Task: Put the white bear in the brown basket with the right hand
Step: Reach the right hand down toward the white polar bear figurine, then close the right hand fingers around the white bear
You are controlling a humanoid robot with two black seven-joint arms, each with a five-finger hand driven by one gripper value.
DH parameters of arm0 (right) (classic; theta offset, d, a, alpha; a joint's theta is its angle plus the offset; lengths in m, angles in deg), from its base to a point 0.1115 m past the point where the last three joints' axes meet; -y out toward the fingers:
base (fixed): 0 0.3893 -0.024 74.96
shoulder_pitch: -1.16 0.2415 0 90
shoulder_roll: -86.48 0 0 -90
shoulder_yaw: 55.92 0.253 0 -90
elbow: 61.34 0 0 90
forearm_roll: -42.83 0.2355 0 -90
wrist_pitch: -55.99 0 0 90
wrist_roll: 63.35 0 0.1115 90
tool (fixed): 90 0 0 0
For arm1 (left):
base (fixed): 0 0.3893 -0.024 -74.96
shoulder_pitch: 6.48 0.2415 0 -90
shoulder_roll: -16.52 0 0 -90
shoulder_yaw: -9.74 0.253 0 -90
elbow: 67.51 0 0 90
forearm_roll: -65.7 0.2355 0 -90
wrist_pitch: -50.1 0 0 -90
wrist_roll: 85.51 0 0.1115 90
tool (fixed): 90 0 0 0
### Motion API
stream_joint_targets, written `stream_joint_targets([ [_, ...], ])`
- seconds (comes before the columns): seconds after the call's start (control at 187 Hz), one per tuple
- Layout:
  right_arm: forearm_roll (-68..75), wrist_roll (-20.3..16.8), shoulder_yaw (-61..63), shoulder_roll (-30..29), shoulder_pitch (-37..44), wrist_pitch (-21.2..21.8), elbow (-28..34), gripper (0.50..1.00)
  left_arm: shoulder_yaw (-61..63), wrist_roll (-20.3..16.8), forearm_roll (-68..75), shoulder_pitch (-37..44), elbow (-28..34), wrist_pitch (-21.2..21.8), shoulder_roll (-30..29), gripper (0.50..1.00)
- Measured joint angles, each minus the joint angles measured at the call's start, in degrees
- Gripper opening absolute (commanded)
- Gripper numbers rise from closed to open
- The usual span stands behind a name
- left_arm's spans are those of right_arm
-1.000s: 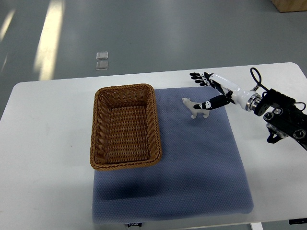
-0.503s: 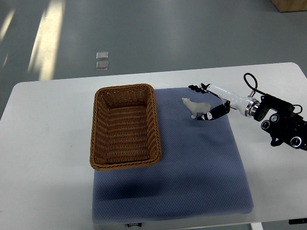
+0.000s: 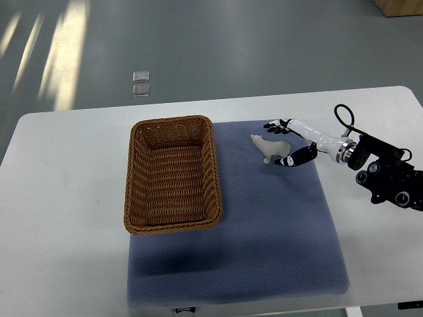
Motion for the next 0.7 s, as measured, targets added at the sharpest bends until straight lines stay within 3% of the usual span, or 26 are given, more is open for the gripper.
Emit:
stream_joint_targets([
  [0.289, 0.0, -1.7, -0.9, -0.1, -0.3, -0.6, -0.4, 0.721, 0.1, 0.0, 0.0, -0.2, 0.0, 0.0, 0.0, 1.0],
  [0.439, 0.0, -1.7, -1.7, -0.1, -0.2, -0.7, -0.4, 0.584, 0.1, 0.0, 0.0, -0.4, 0.0, 0.0, 0.0, 1.0],
  [0.578, 0.0, -1.8, -1.8, -0.3, 0.0, -0.9, -0.4, 0.5, 0.1, 0.0, 0.0, -0.5, 0.0, 0.0, 0.0, 1.0],
  [0.701, 0.0, -1.8, -1.8, -1.4, 0.0, -2.1, -0.4, 0.5, 0.1, 0.0, 0.0, -0.5, 0.0, 0.0, 0.0, 1.0],
])
